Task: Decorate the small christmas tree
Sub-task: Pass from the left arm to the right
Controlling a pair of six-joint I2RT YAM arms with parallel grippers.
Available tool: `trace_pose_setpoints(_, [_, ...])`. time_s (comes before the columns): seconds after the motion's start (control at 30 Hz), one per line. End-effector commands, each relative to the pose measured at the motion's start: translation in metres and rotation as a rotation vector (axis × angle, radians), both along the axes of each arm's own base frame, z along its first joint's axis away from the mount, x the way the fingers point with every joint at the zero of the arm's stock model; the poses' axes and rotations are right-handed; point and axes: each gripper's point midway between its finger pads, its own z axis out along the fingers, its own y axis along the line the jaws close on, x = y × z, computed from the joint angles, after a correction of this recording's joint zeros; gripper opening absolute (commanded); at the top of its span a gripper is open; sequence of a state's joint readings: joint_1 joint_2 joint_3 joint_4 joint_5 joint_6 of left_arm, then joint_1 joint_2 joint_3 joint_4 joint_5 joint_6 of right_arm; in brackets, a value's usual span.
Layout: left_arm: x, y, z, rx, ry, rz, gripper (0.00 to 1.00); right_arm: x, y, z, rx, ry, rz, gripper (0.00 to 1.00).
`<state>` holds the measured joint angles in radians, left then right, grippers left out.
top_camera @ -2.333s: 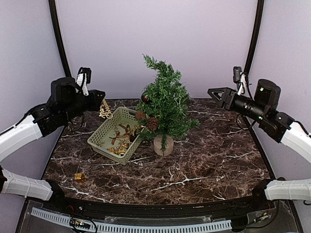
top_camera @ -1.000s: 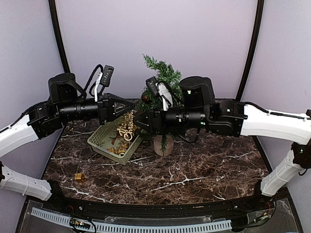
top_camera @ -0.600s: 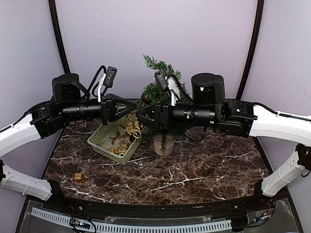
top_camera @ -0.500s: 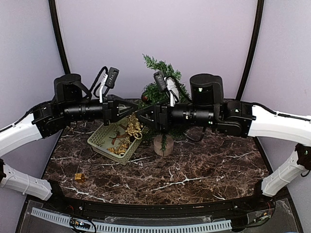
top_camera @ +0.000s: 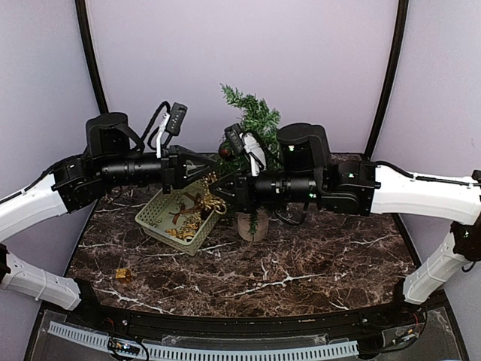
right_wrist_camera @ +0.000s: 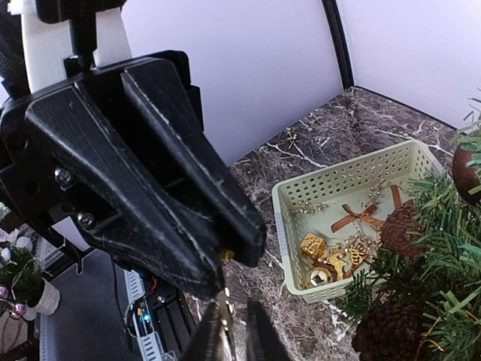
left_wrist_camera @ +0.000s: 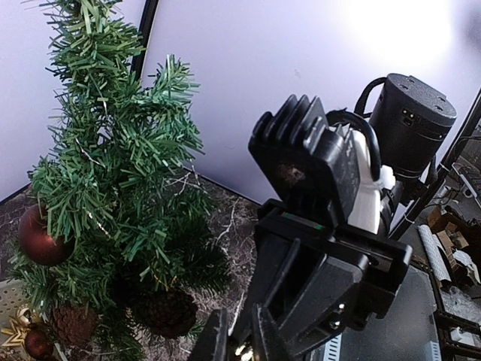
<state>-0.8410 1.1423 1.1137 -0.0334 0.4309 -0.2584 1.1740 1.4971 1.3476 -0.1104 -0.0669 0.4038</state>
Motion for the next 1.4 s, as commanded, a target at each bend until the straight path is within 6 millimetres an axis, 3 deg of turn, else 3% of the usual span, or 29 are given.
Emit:
trace_pose_setpoints(0.0, [-0.006,-0.002,0.021,-0.050,-0.029,-0.028,0.18,-0.004,0.004,0.025,0.078,-0.033,0.014,0.00])
trace_pose_setpoints(0.1, [-0.008,-0.003,0.021,-0.053,-0.015,-0.040,0.31,-0.005,-0.001,0.033,0.118,-0.035,0.005,0.00])
trace_pose_setpoints(0.2, [-0.008,0.005,0.033,-0.096,-0.043,-0.006,0.66,-0.003,-0.013,0.050,0.181,-0.061,-0.034,0.00])
trace_pose_setpoints(0.27, [-0.008,0.014,0.043,-0.134,-0.063,0.032,0.81,0.001,-0.026,0.058,0.217,-0.083,-0.081,0.00])
trace_pose_setpoints(0.37, [-0.011,0.025,0.049,-0.173,-0.070,0.062,0.91,0.007,-0.049,0.073,0.284,-0.113,-0.146,0.00])
trace_pose_setpoints(0.47, [-0.017,0.022,0.049,-0.182,-0.050,0.024,0.93,0.005,-0.069,0.086,0.393,-0.119,-0.128,0.00])
trace_pose_setpoints(0.6, [-0.030,-0.003,0.035,-0.149,0.015,-0.141,0.92,-0.004,-0.091,0.102,0.548,-0.123,-0.032,0.00])
trace_pose_setpoints(0.83, [-0.043,-0.044,0.027,-0.077,0.015,-0.284,0.77,-0.031,-0.094,0.118,0.638,-0.169,0.127,0.00])
trace_pose_setpoints(0.9, [-0.044,-0.048,0.030,-0.085,0.001,-0.296,0.73,-0.035,-0.094,0.121,0.648,-0.176,0.148,0.00])
trace_pose_setpoints(1.07, [-0.048,-0.047,0.040,-0.147,-0.026,-0.316,0.55,-0.035,-0.095,0.119,0.650,-0.181,0.147,0.00])
trace_pose_setpoints(1.17, [-0.056,-0.045,0.049,-0.192,-0.043,-0.353,0.53,-0.034,-0.094,0.118,0.648,-0.178,0.141,0.00])
trace_pose_setpoints(1.37, [-0.063,-0.046,0.055,-0.222,-0.054,-0.393,0.59,-0.032,-0.094,0.117,0.658,-0.181,0.136,0.00])
